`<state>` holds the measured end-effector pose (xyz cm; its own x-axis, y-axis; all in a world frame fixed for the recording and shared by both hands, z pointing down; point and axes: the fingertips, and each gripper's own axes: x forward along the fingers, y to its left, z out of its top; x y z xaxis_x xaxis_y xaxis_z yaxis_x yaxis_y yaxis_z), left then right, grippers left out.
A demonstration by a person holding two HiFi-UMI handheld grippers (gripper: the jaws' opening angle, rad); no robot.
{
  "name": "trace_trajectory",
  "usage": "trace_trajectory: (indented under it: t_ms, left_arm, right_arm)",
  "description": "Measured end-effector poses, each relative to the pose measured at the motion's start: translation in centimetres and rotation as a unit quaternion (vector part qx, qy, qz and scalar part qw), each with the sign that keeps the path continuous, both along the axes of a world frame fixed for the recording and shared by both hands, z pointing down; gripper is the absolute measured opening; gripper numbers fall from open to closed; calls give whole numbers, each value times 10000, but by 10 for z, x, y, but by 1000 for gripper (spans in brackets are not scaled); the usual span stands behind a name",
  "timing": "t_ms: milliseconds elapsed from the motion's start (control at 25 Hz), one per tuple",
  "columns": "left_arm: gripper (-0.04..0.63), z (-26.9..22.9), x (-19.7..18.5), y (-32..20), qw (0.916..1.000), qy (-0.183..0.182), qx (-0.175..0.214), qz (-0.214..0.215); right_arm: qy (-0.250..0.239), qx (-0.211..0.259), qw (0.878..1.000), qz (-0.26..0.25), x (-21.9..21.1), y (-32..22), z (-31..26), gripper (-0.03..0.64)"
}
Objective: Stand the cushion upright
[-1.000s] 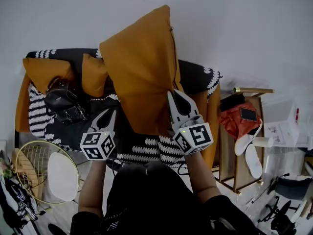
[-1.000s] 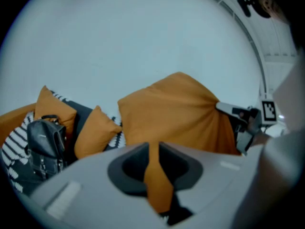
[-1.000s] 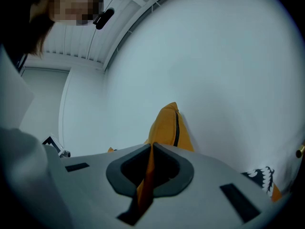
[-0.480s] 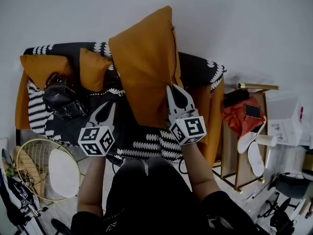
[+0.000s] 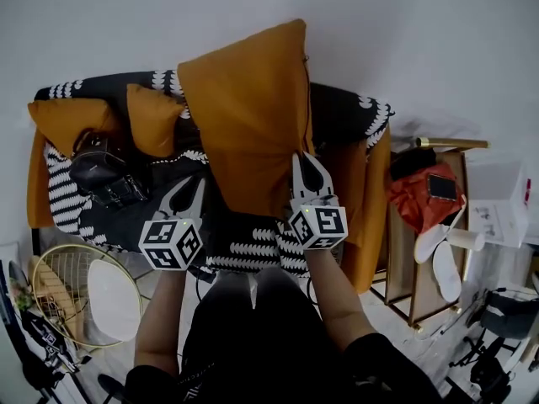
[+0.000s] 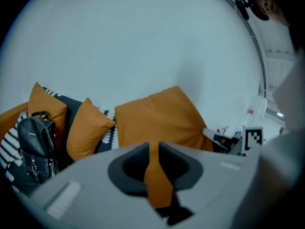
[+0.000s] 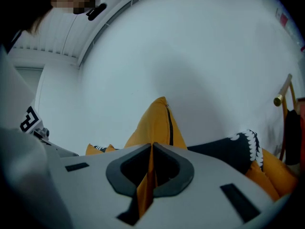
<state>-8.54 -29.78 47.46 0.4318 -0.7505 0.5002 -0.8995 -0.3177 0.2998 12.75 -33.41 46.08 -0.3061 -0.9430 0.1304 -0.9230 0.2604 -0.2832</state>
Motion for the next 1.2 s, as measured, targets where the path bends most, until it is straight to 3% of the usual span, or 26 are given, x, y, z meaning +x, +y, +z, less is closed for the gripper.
trace_trajectory:
  t_ms: [440,1200]
  left_arm:
    - [66,21,21,-2,9997,-79,-183,160]
    - [66,45,39,-6,9988,-58,-404,258]
  right_arm:
    - [-81,-791,9939,758,43,0,71,12]
    - [175,-1209,9895,776,74,-6,104,55]
